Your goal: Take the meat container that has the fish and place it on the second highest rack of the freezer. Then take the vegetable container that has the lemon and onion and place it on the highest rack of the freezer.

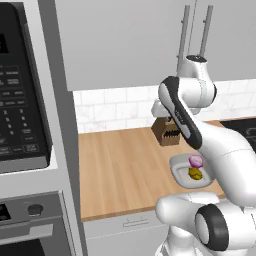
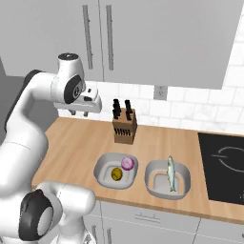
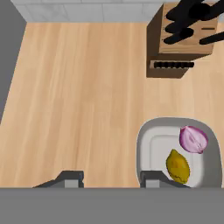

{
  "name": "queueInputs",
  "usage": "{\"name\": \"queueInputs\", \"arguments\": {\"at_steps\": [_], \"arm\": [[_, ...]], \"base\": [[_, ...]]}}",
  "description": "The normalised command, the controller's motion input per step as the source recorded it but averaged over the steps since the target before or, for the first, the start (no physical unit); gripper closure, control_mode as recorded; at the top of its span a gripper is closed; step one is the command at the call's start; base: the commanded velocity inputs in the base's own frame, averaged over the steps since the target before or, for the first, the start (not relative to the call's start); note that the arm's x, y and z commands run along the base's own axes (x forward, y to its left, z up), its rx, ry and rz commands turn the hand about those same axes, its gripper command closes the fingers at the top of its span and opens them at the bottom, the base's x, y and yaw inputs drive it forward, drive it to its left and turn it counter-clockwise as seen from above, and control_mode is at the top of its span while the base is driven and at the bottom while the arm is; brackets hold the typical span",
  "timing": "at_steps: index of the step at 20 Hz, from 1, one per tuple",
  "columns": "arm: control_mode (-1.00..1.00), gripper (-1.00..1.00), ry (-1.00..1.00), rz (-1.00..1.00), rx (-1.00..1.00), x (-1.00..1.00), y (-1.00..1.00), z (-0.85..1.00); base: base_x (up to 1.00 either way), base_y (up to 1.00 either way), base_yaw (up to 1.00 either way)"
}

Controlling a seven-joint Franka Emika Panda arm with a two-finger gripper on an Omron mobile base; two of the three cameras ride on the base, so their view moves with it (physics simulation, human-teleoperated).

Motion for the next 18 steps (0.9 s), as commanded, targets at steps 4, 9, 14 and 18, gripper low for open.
{"name": "queueInputs", "arguments": {"at_steps": [4, 9, 14, 18], "arm": [[-1.00, -1.00, -0.06, 0.00, 0.01, -0.25, -0.09, 0.00], [-1.00, -1.00, -0.02, -0.33, 0.11, -0.49, -0.91, -0.27], [-1.00, -1.00, 0.00, -0.42, 0.13, -0.42, -1.00, -0.46], [-1.00, -1.00, 0.00, -0.28, 0.38, -0.41, -1.00, -0.03]], "base": [[0.00, 0.00, 0.00], [0.00, 0.00, 0.00], [0.00, 0.00, 0.00], [0.00, 0.00, 0.00]]}}
